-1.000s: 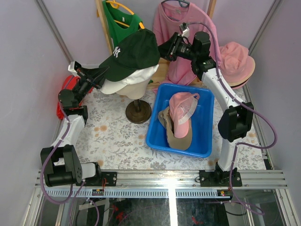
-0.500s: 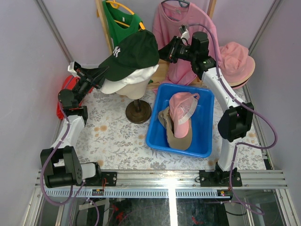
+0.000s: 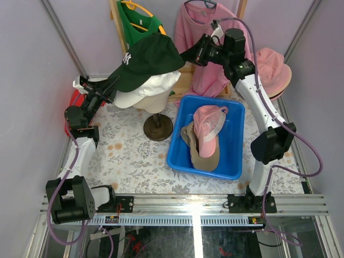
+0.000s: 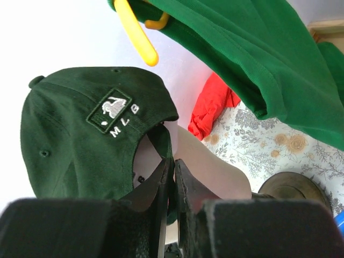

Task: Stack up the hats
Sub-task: Stack the hat on the hat.

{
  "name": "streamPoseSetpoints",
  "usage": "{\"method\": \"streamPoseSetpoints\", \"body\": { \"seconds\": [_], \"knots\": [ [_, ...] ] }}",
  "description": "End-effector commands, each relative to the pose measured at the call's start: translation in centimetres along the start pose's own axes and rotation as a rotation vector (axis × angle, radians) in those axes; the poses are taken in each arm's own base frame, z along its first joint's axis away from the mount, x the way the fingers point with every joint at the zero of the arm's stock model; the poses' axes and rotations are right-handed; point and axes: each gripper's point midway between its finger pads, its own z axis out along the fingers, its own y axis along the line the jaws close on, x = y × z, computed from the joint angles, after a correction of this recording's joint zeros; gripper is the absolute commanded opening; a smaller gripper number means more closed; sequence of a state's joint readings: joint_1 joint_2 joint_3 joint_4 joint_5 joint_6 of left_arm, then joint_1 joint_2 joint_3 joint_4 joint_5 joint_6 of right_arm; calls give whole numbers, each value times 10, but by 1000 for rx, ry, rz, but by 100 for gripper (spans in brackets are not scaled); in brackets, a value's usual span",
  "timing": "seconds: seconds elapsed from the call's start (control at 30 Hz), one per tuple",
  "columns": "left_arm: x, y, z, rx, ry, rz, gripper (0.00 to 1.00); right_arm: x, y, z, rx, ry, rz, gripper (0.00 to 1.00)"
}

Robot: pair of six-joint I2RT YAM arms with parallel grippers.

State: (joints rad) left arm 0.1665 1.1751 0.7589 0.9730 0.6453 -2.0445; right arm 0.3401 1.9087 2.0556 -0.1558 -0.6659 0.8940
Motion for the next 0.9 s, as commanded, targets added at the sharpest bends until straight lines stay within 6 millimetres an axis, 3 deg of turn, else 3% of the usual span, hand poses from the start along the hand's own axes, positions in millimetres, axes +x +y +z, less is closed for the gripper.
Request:
{"method": "streamPoseSetpoints", "body": {
  "seconds": [0.0, 0.3, 0.57, 0.87],
  "knots": [
    [-13, -27, 0, 80, -62, -146, 0, -21, 49, -24, -45, -64, -91, 13],
    [-6, -36, -4, 108, -39, -163, 0, -17, 54, -34, -32, -65, -107, 13],
    [-8, -24, -16, 116, -77, -174, 0, -7, 50, -45, 4, -53, -138, 12],
    [-19, -1, -25, 83, -132, -198, 0, 11, 29, -45, 39, -18, -131, 11]
  ]
}}
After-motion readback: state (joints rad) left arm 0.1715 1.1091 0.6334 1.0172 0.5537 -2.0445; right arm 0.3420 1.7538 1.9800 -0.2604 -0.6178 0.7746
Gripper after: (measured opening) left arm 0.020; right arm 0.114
